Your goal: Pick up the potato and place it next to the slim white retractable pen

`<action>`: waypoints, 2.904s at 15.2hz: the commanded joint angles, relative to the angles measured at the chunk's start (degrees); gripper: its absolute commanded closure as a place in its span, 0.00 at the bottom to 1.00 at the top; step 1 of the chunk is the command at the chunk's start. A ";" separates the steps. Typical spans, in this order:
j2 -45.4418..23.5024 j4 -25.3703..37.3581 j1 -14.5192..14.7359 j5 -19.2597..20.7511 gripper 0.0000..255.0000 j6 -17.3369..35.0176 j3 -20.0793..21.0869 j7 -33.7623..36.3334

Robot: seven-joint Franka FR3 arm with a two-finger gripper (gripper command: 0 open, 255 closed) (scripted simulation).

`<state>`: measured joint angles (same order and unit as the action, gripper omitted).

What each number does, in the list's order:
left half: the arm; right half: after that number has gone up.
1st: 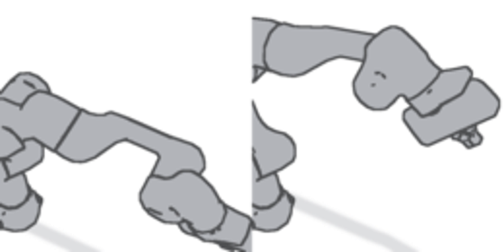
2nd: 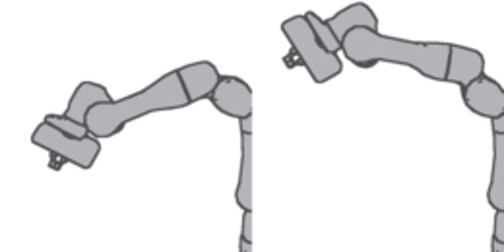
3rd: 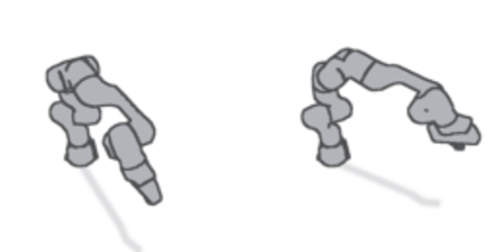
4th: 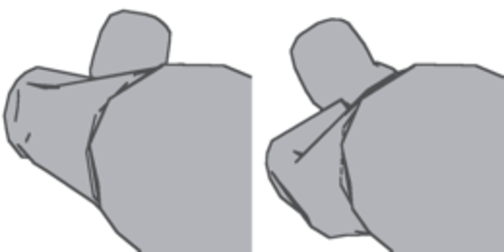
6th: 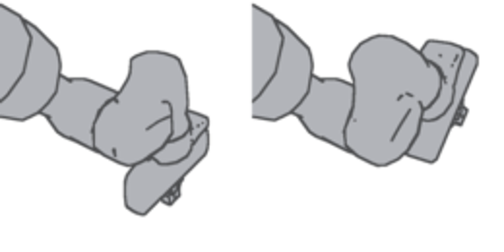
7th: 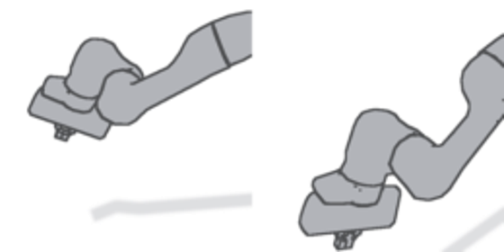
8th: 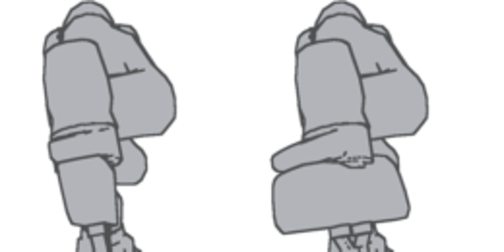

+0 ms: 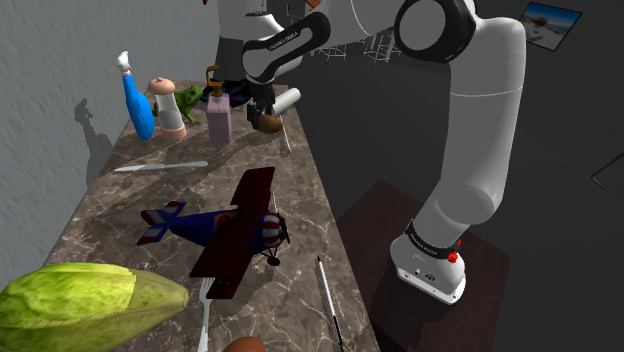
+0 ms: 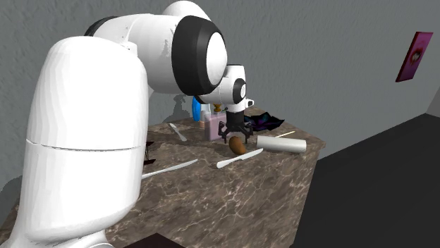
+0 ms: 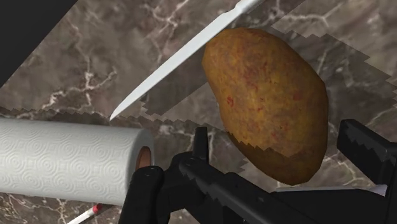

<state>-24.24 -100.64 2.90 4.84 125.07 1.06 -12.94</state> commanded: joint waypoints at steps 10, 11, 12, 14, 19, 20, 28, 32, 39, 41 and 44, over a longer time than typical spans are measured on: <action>-0.10 -0.01 -0.02 0.01 1.00 0.14 -0.01 -0.01; -0.10 -0.01 -0.02 0.01 1.00 0.14 -0.01 -0.01; -0.10 -0.01 -0.02 0.01 1.00 0.14 -0.01 -0.01; -0.10 -0.01 -0.02 0.01 1.00 0.14 -0.01 -0.01; 1.34 1.06 -0.03 -0.14 1.00 -2.36 0.05 -0.22; 1.65 1.40 -0.04 -0.17 1.00 -3.01 0.06 -0.27; 3.95 4.35 -0.04 -0.42 1.00 -8.26 0.14 -0.67; 4.86 6.18 -0.04 -0.53 1.00 -10.98 0.17 -0.86; 6.00 9.96 -0.01 -0.68 1.00 -15.90 0.22 -1.18; 6.22 11.19 0.00 -0.72 1.00 -17.35 0.23 -1.27; 10.13 5.82 0.95 -0.63 1.00 -15.99 0.77 0.36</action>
<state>-15.64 -93.01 3.54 4.20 108.86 1.64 -13.12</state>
